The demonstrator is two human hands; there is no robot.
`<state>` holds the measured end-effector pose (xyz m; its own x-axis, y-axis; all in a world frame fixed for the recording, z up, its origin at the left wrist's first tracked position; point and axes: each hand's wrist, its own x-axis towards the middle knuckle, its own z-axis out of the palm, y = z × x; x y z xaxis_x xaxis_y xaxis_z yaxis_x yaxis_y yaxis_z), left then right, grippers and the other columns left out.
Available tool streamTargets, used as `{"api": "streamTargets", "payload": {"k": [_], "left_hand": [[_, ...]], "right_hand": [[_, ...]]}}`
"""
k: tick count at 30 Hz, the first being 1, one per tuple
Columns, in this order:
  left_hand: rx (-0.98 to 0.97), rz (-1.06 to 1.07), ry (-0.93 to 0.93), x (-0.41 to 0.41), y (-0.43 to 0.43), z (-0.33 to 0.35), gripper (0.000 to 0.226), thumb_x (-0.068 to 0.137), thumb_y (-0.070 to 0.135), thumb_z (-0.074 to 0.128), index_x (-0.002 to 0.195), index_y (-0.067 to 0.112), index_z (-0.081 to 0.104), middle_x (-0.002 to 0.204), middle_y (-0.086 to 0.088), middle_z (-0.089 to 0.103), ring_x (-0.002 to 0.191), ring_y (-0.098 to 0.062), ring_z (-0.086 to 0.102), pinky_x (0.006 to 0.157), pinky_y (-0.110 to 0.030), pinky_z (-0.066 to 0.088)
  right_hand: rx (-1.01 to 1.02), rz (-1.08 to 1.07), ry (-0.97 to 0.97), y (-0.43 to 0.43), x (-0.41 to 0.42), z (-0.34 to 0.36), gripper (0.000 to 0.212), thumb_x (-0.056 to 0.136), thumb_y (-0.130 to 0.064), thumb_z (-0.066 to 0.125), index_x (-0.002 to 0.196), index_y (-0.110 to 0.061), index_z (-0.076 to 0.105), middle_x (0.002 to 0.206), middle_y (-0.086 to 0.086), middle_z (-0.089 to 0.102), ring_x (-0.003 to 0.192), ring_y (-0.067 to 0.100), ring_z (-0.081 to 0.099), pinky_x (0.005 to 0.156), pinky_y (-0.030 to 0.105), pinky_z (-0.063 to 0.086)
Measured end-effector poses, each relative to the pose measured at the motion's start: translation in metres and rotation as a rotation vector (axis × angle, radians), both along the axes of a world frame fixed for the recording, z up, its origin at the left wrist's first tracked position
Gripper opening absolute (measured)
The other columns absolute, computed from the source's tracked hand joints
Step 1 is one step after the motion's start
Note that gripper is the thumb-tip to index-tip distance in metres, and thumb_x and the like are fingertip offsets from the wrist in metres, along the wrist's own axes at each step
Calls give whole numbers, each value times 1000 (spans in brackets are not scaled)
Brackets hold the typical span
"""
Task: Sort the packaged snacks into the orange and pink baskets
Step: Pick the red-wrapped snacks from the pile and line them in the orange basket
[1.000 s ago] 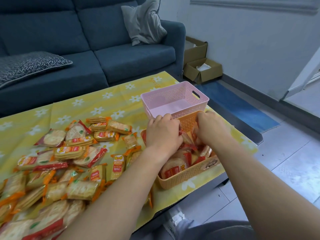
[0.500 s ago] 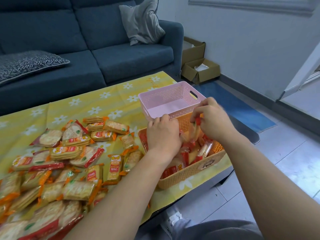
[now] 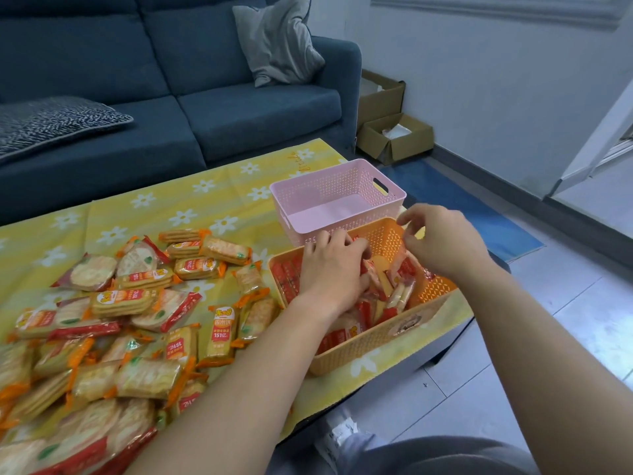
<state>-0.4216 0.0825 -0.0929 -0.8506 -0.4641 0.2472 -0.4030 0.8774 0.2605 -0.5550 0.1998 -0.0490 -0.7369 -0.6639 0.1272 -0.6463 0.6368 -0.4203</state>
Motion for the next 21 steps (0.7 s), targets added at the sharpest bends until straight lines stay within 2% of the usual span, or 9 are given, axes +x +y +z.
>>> {"api": "streamTargets", "payload": {"k": [2,3,7,10,15,19,21], "left_hand": [[0,6,-7,-2,2,1,31,87,42,70,115,34,60,120,5,55,117,-24,46,103,-42,36],[1,8,-11,-2,2,1,31,87,42,70,115,35,60,121,4,55,118,-24,46,103,-42,36],[4,13,-30,-1,1,3,31,88,43,68,117,35,59,122,4,55,119,-25,46,102,-42,36],[2,12,-38,0,0,4,31,88,43,67,117,35,59,123,3,55,119,-25,46,102,-43,36],[5,19,-48,1,0,3,30,86,41,68,115,35,58,122,4,55,118,-25,46,100,-42,36],[1,23,-38,2,1,3,29,82,38,68,110,35,59,117,4,55,114,-26,48,96,-42,37],[0,24,-35,2,1,2,29,82,38,68,110,35,59,116,4,55,114,-26,48,96,-42,37]], "right_hand": [[237,21,74,1,3,-1,33,86,-34,76,119,-31,70,103,-6,65,84,14,65,69,36,63],[325,22,88,0,6,-3,37,83,-36,79,119,-30,71,102,-5,63,85,16,64,69,36,63],[430,-18,231,-9,18,-5,24,83,-16,76,106,-22,74,85,-2,64,69,17,64,61,33,62],[499,-44,244,-13,26,-3,18,86,-7,70,101,-17,73,75,0,62,63,19,64,60,34,63],[593,-32,242,-15,39,4,18,96,-16,58,108,-19,71,84,0,54,68,18,56,61,30,55],[608,-42,188,-18,55,11,28,98,-21,49,119,-16,66,106,10,50,92,26,57,68,35,42],[565,-56,150,-17,56,10,30,96,-17,48,121,-12,64,109,14,50,95,28,58,67,36,41]]}}
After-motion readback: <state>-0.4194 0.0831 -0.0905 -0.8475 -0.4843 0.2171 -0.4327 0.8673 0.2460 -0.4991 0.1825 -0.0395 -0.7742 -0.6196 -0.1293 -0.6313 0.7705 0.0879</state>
